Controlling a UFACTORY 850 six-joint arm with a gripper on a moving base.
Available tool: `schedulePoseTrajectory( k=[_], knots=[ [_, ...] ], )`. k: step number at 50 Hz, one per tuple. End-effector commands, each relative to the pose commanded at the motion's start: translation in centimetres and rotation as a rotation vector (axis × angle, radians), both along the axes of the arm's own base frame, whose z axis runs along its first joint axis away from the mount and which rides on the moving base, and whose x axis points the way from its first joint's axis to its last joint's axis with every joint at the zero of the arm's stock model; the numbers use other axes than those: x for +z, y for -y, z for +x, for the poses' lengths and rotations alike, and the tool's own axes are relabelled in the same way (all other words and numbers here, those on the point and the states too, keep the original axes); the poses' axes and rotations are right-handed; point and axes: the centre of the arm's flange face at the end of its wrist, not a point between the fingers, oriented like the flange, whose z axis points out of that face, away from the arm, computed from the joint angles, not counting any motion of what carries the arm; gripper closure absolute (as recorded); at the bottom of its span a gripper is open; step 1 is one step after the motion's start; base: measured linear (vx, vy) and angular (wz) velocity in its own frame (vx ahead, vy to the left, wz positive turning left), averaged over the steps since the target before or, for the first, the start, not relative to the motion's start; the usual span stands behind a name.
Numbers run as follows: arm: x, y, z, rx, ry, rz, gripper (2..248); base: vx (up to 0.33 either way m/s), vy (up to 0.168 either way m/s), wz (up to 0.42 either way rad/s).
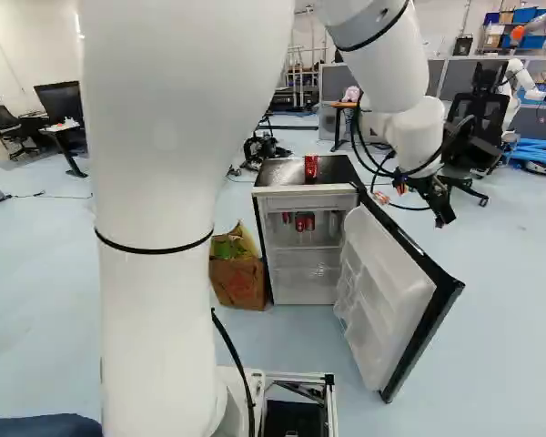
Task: Grab a drink from the fridge
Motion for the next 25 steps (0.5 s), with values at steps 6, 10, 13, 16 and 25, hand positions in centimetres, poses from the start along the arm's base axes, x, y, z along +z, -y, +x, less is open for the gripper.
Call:
schedulePoseTrajectory(
  k=[6,10,13,16,25],
  knots=[
    [-0.3,0.6,-0.1,-0.001,-0.018,0.053,3,0.000,0.000,0.000],
    [-0.5,1.1,-0.2,0.001,-0.030,0.084,3,0.000,0.000,0.000],
    [-0.6,1.4,-0.3,0.000,-0.037,0.100,3,0.000,0.000,0.000],
    [-0.6,1.9,-0.3,-0.002,-0.039,0.107,3,0.000,0.000,0.000],
    [-0.8,3.3,-0.4,-0.013,-0.041,0.119,3,0.000,0.000,0.000]
  ],
)
